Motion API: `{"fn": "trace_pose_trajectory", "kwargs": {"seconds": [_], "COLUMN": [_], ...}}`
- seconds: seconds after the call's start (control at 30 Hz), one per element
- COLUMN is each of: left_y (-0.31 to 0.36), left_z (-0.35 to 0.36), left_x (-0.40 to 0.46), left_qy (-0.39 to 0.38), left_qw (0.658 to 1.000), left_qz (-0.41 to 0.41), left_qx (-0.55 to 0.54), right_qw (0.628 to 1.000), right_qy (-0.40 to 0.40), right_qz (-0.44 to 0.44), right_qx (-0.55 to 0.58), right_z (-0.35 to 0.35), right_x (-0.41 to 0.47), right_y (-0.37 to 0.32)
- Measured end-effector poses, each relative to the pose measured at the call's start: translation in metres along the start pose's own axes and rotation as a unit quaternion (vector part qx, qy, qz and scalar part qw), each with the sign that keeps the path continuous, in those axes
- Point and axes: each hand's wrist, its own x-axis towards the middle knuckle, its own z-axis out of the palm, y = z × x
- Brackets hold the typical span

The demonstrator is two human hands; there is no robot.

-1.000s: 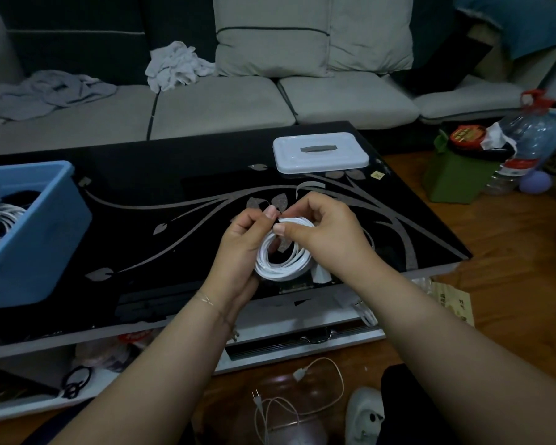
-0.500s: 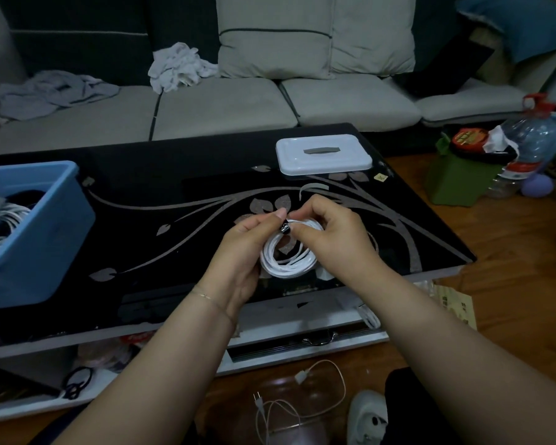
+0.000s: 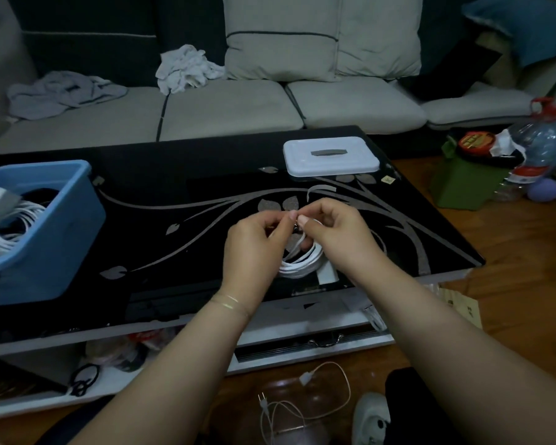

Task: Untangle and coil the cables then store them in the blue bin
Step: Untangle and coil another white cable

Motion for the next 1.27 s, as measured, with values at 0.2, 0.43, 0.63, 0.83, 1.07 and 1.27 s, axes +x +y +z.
{"fn": "trace_pose_trajectory", "kwargs": {"seconds": [0.2,0.43,0.63,0.83,1.07,1.27], "left_y": [-0.014,-0.009,-0.01,-0.023,-0.067,-0.077], "left_z": [-0.008,-0.035,-0.063,-0.115,-0.206,-0.217], "left_x": [0.01,0.015,0.018,0.04,0.091,0.105], "left_qy": [-0.087,-0.088,-0.04,0.137,0.19,0.101], "left_qw": [0.995,0.963,0.966,0.966,0.861,0.851], "left_qz": [-0.023,0.05,0.062,-0.006,-0.134,-0.134], "left_qx": [0.046,0.25,0.248,0.218,0.452,0.497], "right_qw": [0.998,0.992,0.994,0.999,0.997,0.991], "right_qy": [0.007,-0.037,-0.081,-0.041,-0.068,-0.098], "right_qz": [0.041,0.002,-0.032,-0.027,-0.006,-0.018], "right_qx": [-0.051,-0.122,-0.07,-0.011,-0.043,-0.094], "right_z": [0.004,0.024,0.043,0.065,0.086,0.087], "right_x": [0.015,0.018,0.02,0.026,0.031,0.036], "right_y": [0.007,0.004,-0.008,-0.016,-0.008,-0.001]}}
